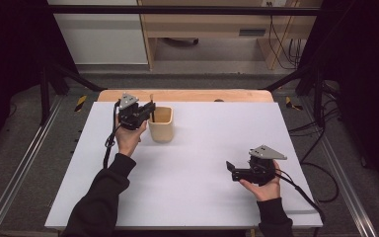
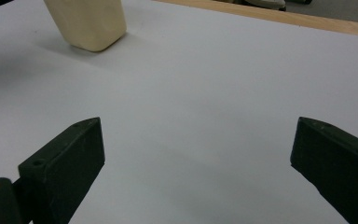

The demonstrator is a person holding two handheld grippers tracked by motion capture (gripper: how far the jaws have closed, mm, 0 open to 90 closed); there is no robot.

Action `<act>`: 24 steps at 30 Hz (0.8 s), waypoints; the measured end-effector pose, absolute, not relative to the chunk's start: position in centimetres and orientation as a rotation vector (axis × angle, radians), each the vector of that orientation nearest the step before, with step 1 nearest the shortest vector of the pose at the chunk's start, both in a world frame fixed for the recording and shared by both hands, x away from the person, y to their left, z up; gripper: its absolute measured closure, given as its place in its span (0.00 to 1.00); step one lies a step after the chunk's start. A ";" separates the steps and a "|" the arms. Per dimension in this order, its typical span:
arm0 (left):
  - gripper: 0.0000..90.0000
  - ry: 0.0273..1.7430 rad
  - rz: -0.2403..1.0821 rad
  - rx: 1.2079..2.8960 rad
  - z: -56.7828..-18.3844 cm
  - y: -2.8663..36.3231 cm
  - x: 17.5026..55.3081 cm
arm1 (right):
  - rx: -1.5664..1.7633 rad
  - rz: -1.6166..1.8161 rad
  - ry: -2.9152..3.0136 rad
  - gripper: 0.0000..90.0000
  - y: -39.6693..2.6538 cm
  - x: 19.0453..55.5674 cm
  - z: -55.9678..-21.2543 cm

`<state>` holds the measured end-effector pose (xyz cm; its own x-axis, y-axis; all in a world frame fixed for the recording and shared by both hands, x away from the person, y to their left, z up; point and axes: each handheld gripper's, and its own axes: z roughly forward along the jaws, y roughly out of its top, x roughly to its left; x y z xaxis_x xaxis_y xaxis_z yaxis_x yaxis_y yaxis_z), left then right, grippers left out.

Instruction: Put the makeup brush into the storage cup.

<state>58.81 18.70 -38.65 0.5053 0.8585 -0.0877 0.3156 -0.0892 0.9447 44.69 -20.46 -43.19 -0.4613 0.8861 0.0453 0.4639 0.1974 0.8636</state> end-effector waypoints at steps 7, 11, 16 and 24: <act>0.92 1.020 0.613 1.668 -39.4 18.7 58.6 | 1.257 1.195 2.008 0.04 -20.5 44.7 -43.2; 0.92 1.020 0.611 1.672 -39.6 18.7 58.5 | 1.256 1.196 2.008 0.04 -20.4 44.7 -43.2; 0.92 1.024 0.606 1.680 -40.3 18.7 58.2 | 1.255 1.192 2.007 0.04 -20.4 44.7 -43.2; 0.92 1.028 0.604 1.693 -40.9 18.8 58.1 | 1.258 1.197 2.008 0.04 -20.4 44.7 -43.2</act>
